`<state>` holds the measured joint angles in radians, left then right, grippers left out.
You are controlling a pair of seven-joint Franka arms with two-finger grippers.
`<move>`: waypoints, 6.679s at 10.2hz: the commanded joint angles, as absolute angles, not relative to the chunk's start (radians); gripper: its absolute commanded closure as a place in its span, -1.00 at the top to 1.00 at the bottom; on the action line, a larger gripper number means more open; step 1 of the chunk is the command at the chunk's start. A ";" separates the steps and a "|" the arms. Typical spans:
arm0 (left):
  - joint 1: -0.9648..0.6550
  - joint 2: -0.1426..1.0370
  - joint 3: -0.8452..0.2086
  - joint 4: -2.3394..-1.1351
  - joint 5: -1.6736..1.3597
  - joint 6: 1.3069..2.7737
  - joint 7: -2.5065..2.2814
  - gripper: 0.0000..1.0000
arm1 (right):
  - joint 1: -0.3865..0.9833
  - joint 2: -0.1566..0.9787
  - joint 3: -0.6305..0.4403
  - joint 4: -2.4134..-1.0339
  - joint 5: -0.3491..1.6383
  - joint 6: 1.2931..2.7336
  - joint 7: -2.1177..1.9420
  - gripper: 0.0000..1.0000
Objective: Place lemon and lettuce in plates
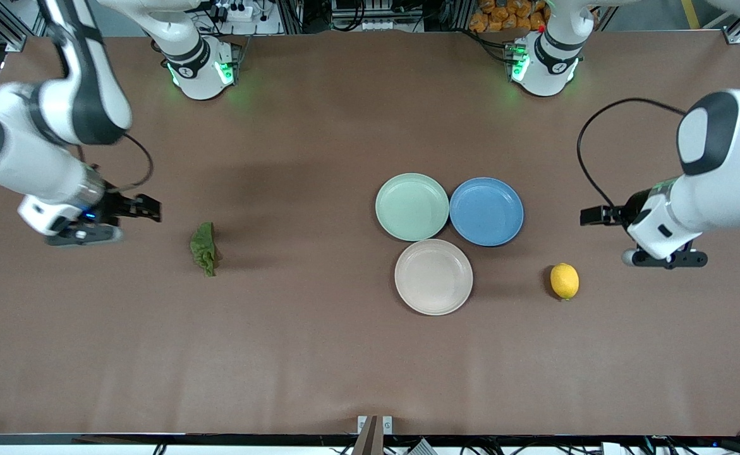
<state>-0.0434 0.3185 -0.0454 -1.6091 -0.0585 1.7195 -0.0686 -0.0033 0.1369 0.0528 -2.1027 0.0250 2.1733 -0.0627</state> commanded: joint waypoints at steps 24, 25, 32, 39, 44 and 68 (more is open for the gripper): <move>-0.046 0.736 -0.048 -1.594 0.044 2.218 -0.046 -1.00 | 0.559 0.441 0.097 -1.740 0.183 2.140 0.847 -1.00; -0.046 0.736 -0.048 -1.592 0.044 2.218 -0.052 -1.00 | 0.618 0.475 0.097 -1.709 0.183 2.161 0.941 -1.00; -0.098 0.723 -0.064 -1.520 -0.075 2.221 -0.176 -1.00 | 0.808 0.635 0.094 -1.594 0.175 2.370 1.274 -1.00; -0.316 0.727 -0.063 -1.516 -0.080 2.284 -0.587 -1.00 | 0.740 0.597 0.046 -1.513 0.114 2.263 1.231 1.00; -0.423 0.738 -0.052 -1.519 -0.066 2.335 -0.761 0.24 | 0.658 0.441 -0.052 -1.390 0.078 1.994 1.083 1.00; -0.063 0.300 -0.055 -2.023 0.055 2.330 -0.282 1.00 | -0.011 0.006 -0.101 -1.453 0.081 1.463 -0.080 1.00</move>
<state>-0.0677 0.4108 -0.0460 -1.9001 0.0420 2.3252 -0.2940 0.0213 0.0465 -0.1417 -1.4108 0.0905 1.4585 -0.0844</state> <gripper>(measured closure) 0.000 0.000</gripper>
